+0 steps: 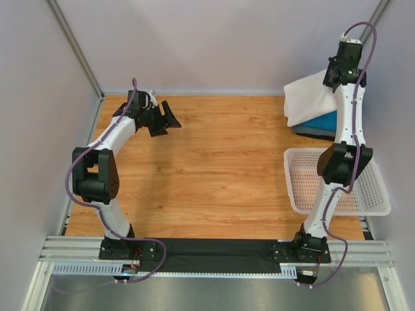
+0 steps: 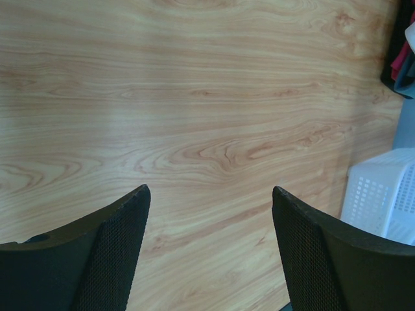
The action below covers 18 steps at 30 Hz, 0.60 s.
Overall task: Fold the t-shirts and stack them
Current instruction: Neatly place the folded tshirt to the corner
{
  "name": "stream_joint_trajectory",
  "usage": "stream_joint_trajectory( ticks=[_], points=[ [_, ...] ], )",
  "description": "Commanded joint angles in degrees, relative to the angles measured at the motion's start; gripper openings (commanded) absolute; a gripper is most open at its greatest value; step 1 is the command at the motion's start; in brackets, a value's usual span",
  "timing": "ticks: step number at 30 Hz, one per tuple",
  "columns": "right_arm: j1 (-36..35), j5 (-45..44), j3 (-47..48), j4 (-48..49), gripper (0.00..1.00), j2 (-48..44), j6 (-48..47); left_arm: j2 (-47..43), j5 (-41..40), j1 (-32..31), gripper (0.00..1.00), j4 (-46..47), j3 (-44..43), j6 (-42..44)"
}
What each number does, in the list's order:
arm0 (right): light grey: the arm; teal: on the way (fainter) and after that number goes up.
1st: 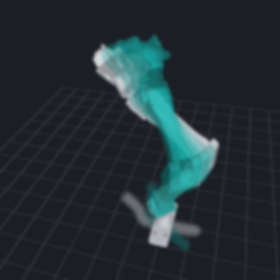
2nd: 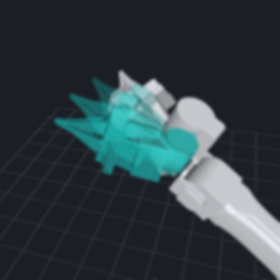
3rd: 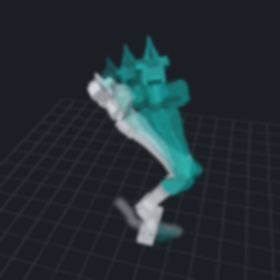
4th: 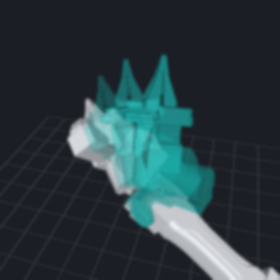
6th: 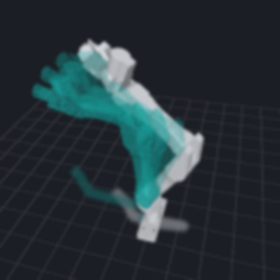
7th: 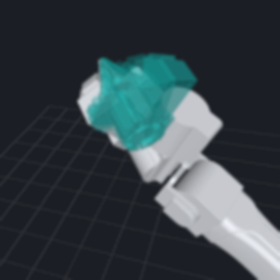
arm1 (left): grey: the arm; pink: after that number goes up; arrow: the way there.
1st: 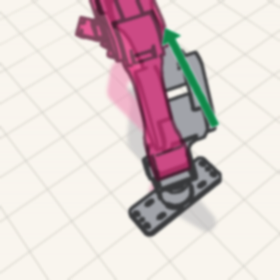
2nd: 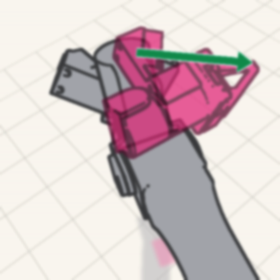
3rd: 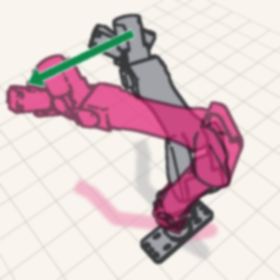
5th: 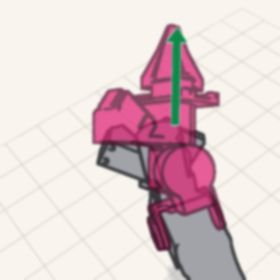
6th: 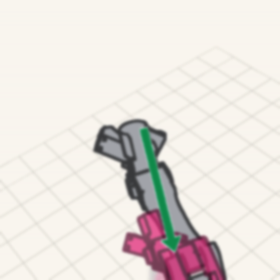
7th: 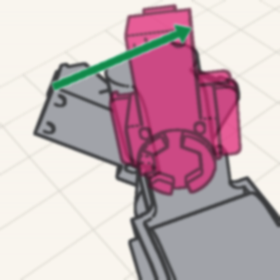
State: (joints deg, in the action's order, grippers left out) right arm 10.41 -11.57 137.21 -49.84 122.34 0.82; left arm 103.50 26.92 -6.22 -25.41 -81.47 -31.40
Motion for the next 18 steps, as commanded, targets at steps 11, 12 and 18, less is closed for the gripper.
stream_joint_trajectory(
  ticks=[11, 12, 18],
  points=[
    [5.14, -5.65, -1.15, 6.69, 0.00, -1.15, -3.71, -0.58, 0.33, 0.24, 0.82, 1.15, 0.61, 0.11],
    [5.49, -5.91, -1.33, 7.04, 0.00, -0.36, -4.50, -0.84, 0.33, 0.33, 0.82, 0.89, 0.53, 0.37],
    [6.72, -8.37, -1.77, 9.24, 0.00, 3.94, -6.53, -1.37, -0.72, 0.33, 0.82, -2.36, -1.40, 2.13]
  ],
)
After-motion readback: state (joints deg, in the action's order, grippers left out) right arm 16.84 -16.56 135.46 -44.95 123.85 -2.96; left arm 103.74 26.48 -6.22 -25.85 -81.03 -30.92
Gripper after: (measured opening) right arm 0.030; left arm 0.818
